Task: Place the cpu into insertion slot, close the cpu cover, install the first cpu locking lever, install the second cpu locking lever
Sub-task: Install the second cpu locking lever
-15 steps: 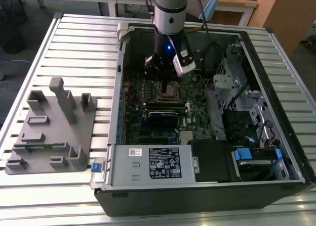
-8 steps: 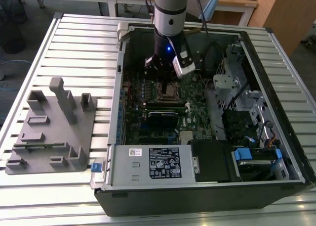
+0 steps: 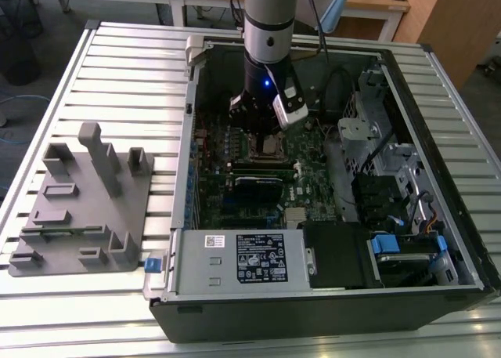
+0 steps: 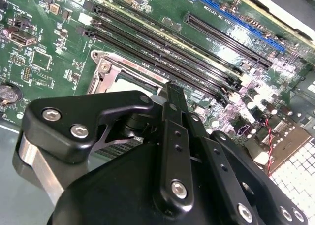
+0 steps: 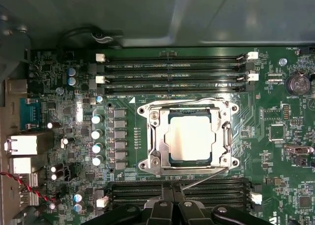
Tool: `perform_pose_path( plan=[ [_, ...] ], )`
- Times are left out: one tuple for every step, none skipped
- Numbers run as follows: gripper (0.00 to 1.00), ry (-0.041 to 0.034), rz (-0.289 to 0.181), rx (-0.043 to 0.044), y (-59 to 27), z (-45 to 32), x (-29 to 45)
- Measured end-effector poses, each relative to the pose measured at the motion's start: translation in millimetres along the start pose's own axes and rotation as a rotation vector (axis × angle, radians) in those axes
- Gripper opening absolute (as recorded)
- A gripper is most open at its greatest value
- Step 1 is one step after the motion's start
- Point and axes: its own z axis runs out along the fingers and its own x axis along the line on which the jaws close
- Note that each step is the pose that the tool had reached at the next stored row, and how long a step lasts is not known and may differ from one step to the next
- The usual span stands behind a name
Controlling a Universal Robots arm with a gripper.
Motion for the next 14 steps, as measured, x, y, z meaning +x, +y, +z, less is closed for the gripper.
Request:
perform_pose_path(
  plan=[
    [0.11, -0.0001, 0.000, -0.0001, 0.0, 0.1, 0.0],
    [0.11, -0.0001, 0.000, -0.0002, 0.0, 0.2, 0.0],
    [0.11, -0.0001, 0.000, -0.0002, 0.0, 0.2, 0.0],
    [0.11, -0.0001, 0.000, -0.0002, 0.0, 0.2, 0.0],
    [0.11, -0.0001, 0.000, -0.0002, 0.0, 0.2, 0.0],
    [0.11, -0.0001, 0.000, -0.0002, 0.0, 0.3, 0.0],
    [0.11, -0.0001, 0.000, -0.0002, 0.0, 0.3, 0.0],
    [0.11, -0.0001, 0.000, -0.0002, 0.0, 0.3, 0.0],
    [0.11, -0.0001, 0.000, -0.0001, 0.0, 0.3, 0.0],
    [0.11, -0.0001, 0.000, -0.0002, 0.0, 0.3, 0.0],
    [0.11, -0.0001, 0.000, -0.0002, 0.0, 0.5, 0.0],
    [0.11, -0.0004, 0.000, -0.0007, 0.1, 1.1, 0.0],
    [0.11, -0.0003, 0.000, -0.0006, 0.1, 2.0, 0.2],
    [0.11, -0.0001, 0.000, -0.0001, 0.1, 3.4, 0.5]
  ],
)
